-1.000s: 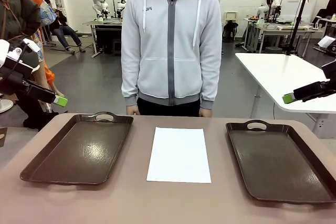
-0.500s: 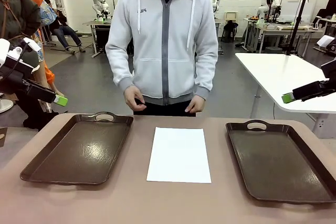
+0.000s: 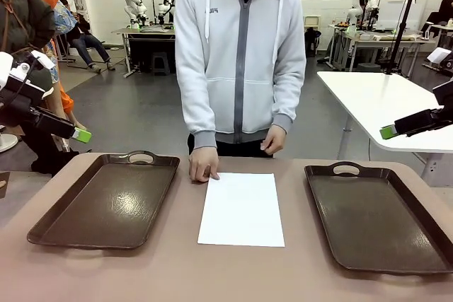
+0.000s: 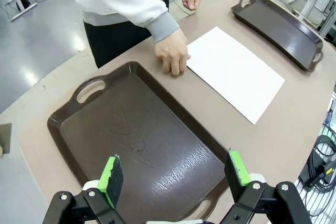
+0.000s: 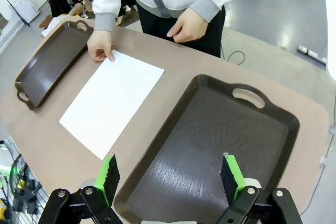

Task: Sort the A4 documents.
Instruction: Receive the A4 Paper.

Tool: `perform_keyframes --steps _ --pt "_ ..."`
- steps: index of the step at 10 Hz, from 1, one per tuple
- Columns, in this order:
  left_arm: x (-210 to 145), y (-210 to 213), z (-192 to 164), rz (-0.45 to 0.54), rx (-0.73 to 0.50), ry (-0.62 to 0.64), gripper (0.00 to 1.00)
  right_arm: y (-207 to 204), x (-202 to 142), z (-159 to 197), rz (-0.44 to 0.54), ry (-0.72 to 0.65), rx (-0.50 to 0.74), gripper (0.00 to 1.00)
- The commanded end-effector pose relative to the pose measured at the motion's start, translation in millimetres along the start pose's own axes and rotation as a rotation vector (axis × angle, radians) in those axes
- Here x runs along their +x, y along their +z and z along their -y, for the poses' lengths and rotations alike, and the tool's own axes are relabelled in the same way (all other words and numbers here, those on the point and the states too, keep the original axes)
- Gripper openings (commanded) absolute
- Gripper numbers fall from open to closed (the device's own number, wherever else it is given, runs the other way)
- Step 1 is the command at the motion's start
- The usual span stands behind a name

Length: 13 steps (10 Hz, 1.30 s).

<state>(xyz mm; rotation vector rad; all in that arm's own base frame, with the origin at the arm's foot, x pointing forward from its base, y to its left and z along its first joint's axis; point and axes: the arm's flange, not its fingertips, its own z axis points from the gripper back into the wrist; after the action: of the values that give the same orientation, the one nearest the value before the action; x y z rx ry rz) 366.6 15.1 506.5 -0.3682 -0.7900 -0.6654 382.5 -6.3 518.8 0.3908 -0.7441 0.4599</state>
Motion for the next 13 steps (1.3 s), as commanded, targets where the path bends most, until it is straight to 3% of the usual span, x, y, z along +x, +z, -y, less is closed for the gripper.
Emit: perform_keyframes --steps 1,13 --pt "-1.2 -1.3 -2.5 0.011 -0.009 -0.007 1.0 -0.5 -0.4 0.6 0.005 0.002 0.015 1.0" --pt "-1.2 -1.3 -2.5 0.011 -0.009 -0.007 1.0 -0.5 -0.4 0.6 0.005 0.002 0.015 1.0"
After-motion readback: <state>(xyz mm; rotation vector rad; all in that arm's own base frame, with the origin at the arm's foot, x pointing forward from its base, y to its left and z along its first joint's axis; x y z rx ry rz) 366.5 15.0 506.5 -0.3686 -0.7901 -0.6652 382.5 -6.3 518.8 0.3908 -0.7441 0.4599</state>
